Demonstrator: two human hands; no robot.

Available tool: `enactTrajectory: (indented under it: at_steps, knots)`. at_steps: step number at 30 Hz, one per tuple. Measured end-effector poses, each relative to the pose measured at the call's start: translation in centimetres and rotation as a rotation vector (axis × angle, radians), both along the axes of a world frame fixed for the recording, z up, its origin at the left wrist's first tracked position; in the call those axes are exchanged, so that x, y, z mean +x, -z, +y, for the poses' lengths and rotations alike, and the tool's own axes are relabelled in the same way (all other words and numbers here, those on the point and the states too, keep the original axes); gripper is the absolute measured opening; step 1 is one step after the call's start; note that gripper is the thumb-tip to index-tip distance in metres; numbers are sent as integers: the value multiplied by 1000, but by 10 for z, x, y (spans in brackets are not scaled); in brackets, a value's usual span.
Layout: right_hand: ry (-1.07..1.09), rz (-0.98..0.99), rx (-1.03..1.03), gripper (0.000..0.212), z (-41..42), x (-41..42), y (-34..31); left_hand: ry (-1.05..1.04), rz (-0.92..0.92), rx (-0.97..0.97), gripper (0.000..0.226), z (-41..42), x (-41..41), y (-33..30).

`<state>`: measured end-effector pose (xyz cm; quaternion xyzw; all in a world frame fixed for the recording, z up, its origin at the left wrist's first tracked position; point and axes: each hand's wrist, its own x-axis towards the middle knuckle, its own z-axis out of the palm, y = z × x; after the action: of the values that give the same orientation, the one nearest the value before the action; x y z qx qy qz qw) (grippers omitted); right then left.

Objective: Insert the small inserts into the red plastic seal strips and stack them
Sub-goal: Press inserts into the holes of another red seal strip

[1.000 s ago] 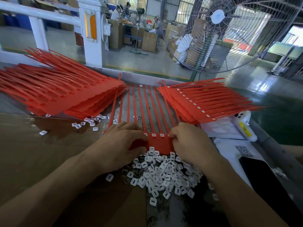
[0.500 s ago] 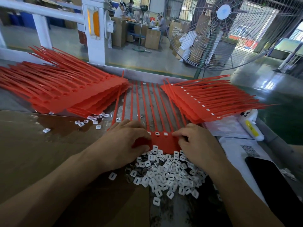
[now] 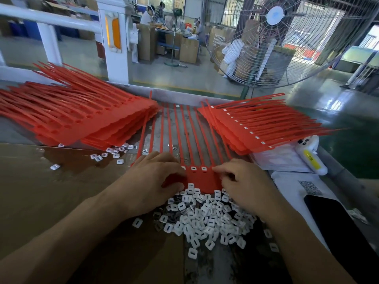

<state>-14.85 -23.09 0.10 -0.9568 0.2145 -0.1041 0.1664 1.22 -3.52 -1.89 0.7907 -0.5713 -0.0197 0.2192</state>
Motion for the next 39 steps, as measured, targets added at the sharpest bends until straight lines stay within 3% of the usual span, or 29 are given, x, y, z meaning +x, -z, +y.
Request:
enactTrajectory:
  at_steps: [4,8,26,32,39]
  knots:
    - [-22,-77,180,16,-11,-7,1,4,-5,7,36,0,-1,-1]
    - [-98,-106,162,8,-8,-3,7,13,-24,5,33,0,-1,-2]
    - [-211,-102,134,12,10,9,16,74,-56,-57,28,0,-4,-3]
    - [-126,-157,132,6,5,7,16,135,-65,-46,30,-2,-4,0]
    - [74,-217,164,20,-5,3,12,123,-83,-58,28,-2,0,4]
